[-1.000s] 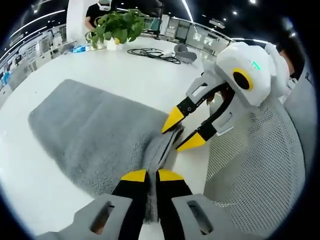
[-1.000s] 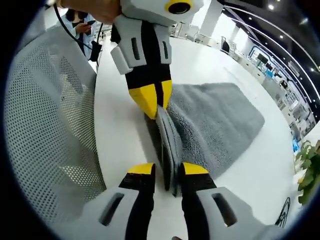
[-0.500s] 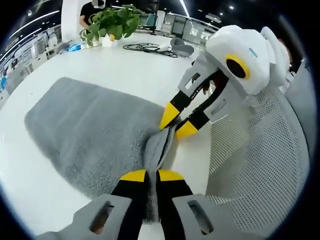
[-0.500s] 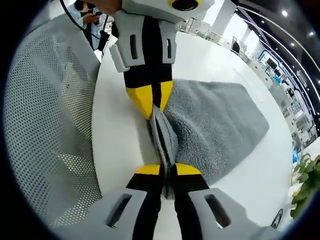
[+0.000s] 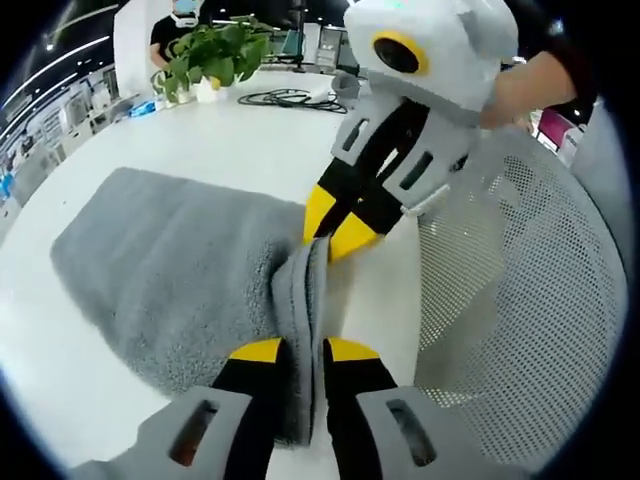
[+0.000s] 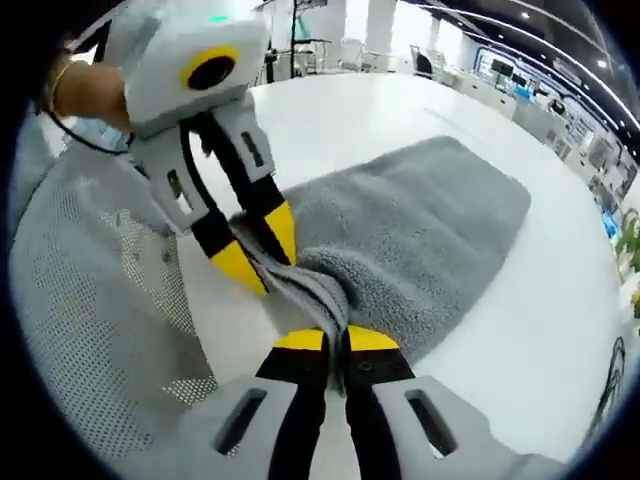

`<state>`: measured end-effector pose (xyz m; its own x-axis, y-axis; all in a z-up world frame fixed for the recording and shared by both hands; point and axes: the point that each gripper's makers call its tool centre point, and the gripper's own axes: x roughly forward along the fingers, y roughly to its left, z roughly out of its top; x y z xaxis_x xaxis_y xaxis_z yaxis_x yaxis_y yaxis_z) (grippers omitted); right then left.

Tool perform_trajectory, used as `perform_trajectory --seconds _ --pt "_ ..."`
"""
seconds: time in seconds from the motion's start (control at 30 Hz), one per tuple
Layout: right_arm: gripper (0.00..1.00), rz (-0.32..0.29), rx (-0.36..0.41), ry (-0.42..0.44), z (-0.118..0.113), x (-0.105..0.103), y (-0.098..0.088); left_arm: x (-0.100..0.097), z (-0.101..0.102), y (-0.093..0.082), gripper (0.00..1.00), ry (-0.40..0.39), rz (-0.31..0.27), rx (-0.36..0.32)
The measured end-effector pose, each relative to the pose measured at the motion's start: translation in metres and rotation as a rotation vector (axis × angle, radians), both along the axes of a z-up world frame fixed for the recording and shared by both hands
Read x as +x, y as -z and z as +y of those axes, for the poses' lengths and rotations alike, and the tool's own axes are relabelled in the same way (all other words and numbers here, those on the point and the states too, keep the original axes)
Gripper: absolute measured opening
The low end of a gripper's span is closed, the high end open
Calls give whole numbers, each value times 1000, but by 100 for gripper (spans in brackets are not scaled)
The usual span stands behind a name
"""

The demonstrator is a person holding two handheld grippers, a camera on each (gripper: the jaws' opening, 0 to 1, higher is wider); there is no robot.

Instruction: Fold the towel on the table until its edges align and the towel forms a compact rectangular stack.

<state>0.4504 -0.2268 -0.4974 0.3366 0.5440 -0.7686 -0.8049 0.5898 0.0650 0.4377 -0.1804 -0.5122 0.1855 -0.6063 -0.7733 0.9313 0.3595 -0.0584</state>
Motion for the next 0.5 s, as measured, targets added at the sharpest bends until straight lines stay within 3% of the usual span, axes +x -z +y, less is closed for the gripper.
perform_trajectory --seconds 0.1,0.23,0.5 --pt "3 42 57 53 2 6 -9 2 -2 -1 16 -18 -22 1" --pt "3 34 61 42 6 9 -17 10 -3 0 12 2 -143 68" --pt "3 32 75 51 6 13 -19 13 2 -7 5 -44 -160 64"
